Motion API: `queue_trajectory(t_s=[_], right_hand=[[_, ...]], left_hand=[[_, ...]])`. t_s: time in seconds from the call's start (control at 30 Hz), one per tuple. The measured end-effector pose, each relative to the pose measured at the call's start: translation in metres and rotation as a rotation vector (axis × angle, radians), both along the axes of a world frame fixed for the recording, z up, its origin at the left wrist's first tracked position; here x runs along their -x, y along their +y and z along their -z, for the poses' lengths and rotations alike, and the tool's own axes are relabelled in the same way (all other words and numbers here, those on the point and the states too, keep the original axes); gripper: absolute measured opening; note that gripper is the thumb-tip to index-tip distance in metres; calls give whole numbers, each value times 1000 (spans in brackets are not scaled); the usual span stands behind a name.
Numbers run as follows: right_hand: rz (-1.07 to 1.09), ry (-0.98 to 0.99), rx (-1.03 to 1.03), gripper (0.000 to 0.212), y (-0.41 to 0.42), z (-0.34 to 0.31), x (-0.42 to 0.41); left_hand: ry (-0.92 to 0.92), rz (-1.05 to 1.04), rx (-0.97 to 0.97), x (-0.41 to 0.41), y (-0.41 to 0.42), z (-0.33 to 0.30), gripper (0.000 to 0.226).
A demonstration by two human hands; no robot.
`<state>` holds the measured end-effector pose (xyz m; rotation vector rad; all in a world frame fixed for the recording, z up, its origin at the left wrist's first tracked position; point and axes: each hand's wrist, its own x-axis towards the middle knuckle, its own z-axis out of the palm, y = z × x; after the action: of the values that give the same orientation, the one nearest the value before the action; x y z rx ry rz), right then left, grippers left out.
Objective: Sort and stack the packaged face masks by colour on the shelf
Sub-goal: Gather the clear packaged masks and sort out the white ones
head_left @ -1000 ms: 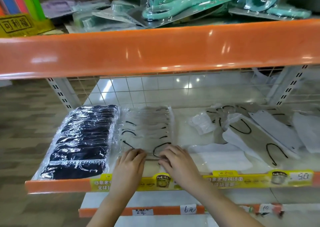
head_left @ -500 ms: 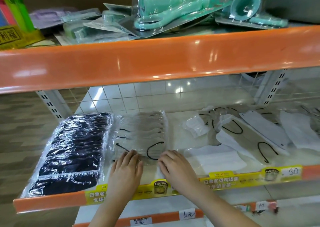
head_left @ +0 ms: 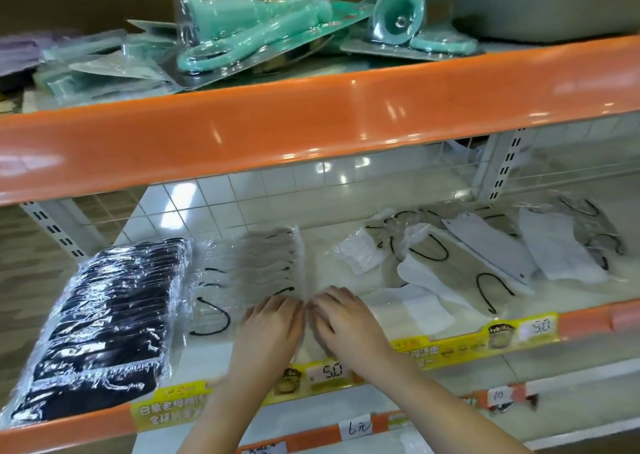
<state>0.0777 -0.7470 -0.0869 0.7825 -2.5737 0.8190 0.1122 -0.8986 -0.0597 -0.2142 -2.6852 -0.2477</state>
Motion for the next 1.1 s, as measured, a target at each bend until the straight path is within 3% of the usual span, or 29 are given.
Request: queue_trajectory(t_s=[0.13, 0.53, 0.93, 1.1], right_hand=[[82, 41, 2, 22, 46, -3, 11], [383, -1, -153, 23, 183, -6, 29], [369, -155, -327, 50, 245, 1, 33], [368, -117, -408, 56, 243, 1, 35]], left_hand=[[9, 109, -52, 12, 43, 3, 32], [-80, 241, -64, 46, 175, 9, 27], [-255, 107, -87, 60, 244, 24, 37], [-268, 51, -120, 62, 250, 27, 37]])
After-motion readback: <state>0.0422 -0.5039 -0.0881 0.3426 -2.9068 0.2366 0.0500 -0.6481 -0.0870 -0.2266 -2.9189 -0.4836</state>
